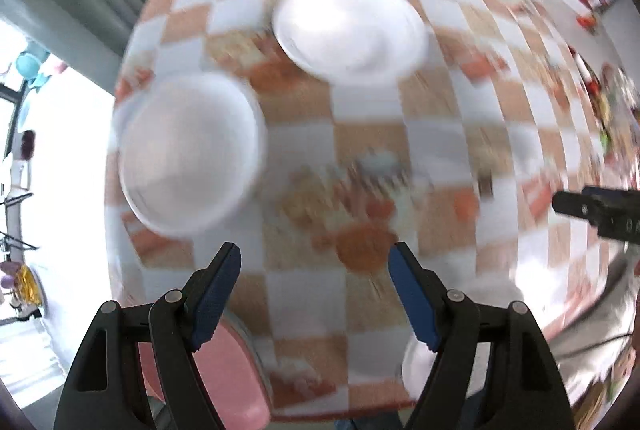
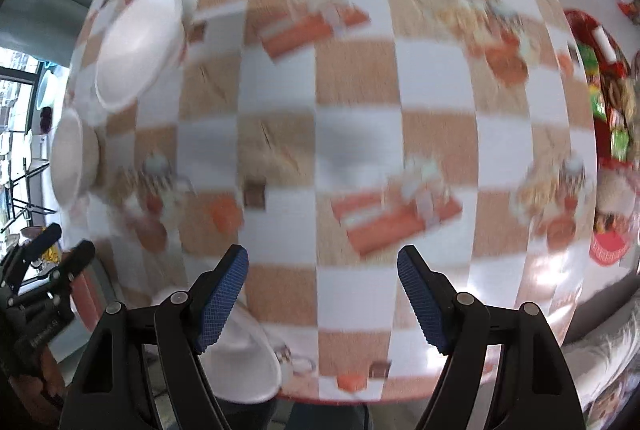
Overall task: Organize plates and bowls
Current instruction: 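Lower the white plate onto the pink plate and open both grippers, then move both grippers to the next white round plate, then close both grippers on the rim of the second white plate, then lift the second white plate with both grippers and carry it to the stack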
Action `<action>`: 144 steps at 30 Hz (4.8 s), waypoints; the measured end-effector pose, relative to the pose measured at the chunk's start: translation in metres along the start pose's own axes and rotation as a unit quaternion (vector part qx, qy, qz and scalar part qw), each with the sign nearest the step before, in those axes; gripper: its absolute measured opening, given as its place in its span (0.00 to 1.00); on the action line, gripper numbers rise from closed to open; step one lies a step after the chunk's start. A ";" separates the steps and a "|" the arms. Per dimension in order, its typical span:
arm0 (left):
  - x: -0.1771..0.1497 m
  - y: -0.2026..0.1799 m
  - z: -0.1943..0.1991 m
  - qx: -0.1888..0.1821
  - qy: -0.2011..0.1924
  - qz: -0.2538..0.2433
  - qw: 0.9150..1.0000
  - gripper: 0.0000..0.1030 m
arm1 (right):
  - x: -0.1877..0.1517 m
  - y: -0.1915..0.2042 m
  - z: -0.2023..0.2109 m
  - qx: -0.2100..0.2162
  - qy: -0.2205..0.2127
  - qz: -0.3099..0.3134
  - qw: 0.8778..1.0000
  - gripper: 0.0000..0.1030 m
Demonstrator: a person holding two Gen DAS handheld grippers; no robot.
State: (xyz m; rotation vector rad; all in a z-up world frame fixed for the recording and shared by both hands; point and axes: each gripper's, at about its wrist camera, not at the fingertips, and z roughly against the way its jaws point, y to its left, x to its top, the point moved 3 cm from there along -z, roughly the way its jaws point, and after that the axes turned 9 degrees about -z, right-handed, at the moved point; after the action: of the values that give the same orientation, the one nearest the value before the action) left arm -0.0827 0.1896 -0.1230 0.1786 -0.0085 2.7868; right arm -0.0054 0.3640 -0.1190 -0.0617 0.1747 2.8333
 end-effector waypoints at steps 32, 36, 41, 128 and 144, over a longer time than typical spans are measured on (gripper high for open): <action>0.149 0.083 -0.085 0.063 0.029 0.002 0.998 0.77 | 0.166 0.142 -0.045 0.017 0.011 0.008 1.000 0.76; 0.149 0.082 -0.094 0.059 0.040 -0.004 0.997 0.77 | 0.166 0.149 -0.055 0.016 0.015 0.012 1.000 0.76; 0.146 0.084 -0.104 0.045 0.052 0.002 0.998 0.76 | 0.165 0.155 -0.059 0.015 0.005 0.022 1.000 0.69; -0.068 -0.037 0.026 -0.023 0.012 -0.124 0.992 0.38 | -0.026 0.077 -0.009 0.040 0.054 -0.006 0.998 0.19; -0.116 -0.059 0.018 -0.051 0.056 -0.198 0.977 0.38 | -0.086 0.052 -0.025 0.031 0.096 -0.044 0.994 0.22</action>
State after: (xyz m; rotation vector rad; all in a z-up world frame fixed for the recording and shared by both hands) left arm 0.0477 0.2049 -0.1209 -0.0040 -0.0787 2.3868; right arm 0.0615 0.2865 -0.1326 -0.3210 0.2937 2.7297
